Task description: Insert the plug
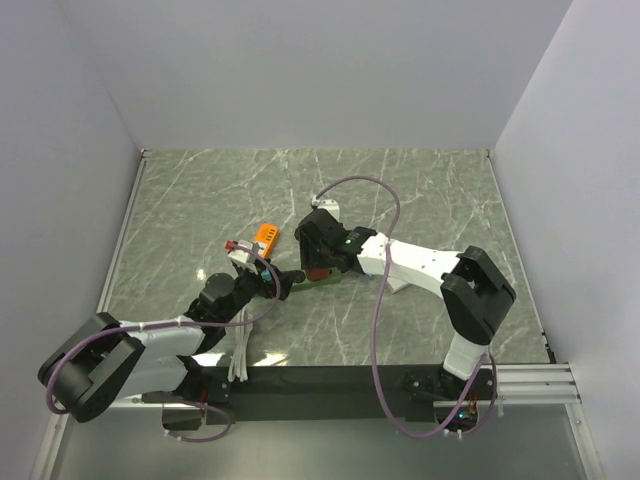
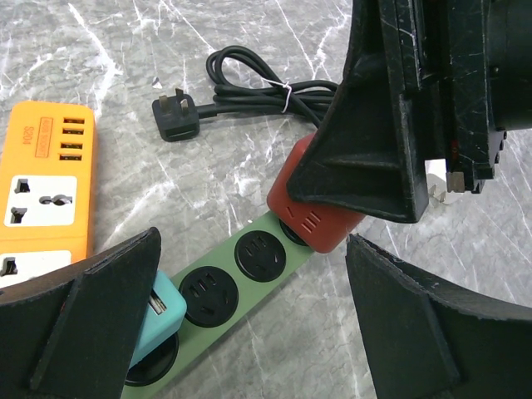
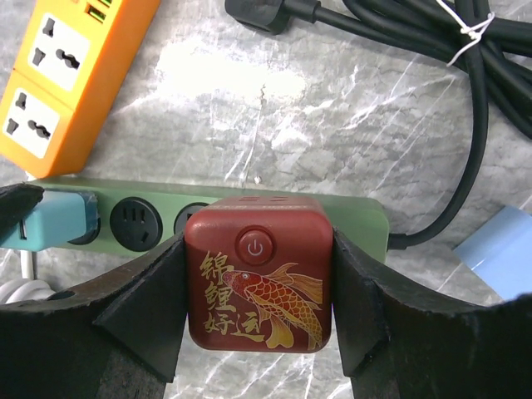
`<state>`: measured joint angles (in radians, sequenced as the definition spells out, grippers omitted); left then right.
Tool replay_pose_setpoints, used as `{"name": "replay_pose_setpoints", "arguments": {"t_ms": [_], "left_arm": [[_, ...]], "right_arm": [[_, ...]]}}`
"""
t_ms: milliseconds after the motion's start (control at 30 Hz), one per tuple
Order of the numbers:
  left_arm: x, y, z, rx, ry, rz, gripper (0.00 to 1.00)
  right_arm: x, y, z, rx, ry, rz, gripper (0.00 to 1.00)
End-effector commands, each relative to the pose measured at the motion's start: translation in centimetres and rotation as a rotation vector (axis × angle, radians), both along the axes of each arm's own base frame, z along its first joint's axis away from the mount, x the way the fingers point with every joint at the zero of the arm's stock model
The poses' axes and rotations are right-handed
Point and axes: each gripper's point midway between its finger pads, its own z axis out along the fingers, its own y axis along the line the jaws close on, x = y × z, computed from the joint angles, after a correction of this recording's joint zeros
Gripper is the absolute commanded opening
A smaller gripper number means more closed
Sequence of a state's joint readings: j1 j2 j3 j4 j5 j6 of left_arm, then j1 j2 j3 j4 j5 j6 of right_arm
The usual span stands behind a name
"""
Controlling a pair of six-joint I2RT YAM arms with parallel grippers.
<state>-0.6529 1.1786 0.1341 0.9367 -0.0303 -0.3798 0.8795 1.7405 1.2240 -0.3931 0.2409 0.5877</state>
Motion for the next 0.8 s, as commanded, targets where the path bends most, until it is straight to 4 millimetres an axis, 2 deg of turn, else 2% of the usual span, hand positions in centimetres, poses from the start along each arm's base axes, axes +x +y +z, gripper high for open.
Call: {"name": "replay_pose_setpoints", "arguments": {"t_ms": [0,300,467,767], "left_arm": [[-0.6,0.1,-1.3,0.012,0.034,-0.017,0.99],[-0.4,0.1,-1.5,0.013,0.04,-0.012,1.0],[-0.6,-0.1,-1.5,0.01,0.042,-0.027,1.0],[-0.8,0.1,-1.4,0.0,0.037,-0.027,0.99]], "right_arm": [[-4.4,-2.2,-4.5,-0.106,0.157,0.033,0.0],[-6.4,-2.2,-4.3,-0.126,0.163,0.033,0.0],[-6.5,-2.0,-5.5,-0.142,0.183,0.044,0.0],[-6.9,-3.1,-6.9,-0.156,0.205,0.029,0.0]]}}
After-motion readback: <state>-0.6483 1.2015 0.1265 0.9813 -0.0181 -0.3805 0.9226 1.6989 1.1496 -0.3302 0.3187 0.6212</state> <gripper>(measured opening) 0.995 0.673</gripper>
